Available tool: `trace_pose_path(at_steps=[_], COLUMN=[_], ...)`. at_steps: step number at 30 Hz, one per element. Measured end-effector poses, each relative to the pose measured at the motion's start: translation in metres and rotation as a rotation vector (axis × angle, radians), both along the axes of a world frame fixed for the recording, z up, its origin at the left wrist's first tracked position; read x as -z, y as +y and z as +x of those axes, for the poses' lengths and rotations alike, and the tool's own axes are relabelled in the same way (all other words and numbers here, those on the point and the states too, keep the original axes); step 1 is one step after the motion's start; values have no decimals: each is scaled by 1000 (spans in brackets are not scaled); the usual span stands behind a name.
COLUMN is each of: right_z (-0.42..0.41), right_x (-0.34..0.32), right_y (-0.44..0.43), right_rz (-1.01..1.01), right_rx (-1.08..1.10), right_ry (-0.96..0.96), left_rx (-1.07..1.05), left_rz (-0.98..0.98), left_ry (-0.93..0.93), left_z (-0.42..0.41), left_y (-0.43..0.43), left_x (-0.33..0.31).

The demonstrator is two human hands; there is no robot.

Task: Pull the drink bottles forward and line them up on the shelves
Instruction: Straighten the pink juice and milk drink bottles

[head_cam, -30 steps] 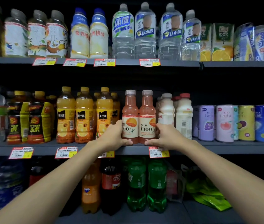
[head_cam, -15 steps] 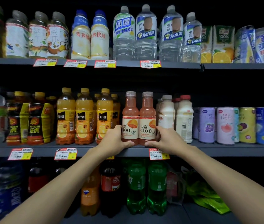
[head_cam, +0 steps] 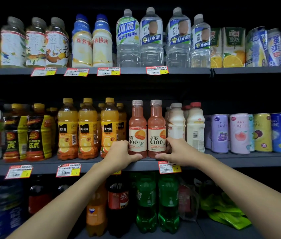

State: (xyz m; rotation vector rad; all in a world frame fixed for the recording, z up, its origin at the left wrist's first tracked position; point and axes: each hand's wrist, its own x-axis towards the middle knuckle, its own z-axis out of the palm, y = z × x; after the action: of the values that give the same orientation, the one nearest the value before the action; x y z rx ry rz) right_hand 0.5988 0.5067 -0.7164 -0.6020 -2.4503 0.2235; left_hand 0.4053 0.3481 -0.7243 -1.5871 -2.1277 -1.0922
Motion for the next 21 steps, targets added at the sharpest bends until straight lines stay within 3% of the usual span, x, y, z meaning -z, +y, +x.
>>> trace_pose_path(at_steps=[21], right_z=[-4], right_x=[6], right_y=[-9], right_rz=[-42], right_rx=[39], right_ry=[119], left_rx=[-23], left_rz=[4], left_ry=[-25], left_z=[4], left_y=[1], left_x=[0])
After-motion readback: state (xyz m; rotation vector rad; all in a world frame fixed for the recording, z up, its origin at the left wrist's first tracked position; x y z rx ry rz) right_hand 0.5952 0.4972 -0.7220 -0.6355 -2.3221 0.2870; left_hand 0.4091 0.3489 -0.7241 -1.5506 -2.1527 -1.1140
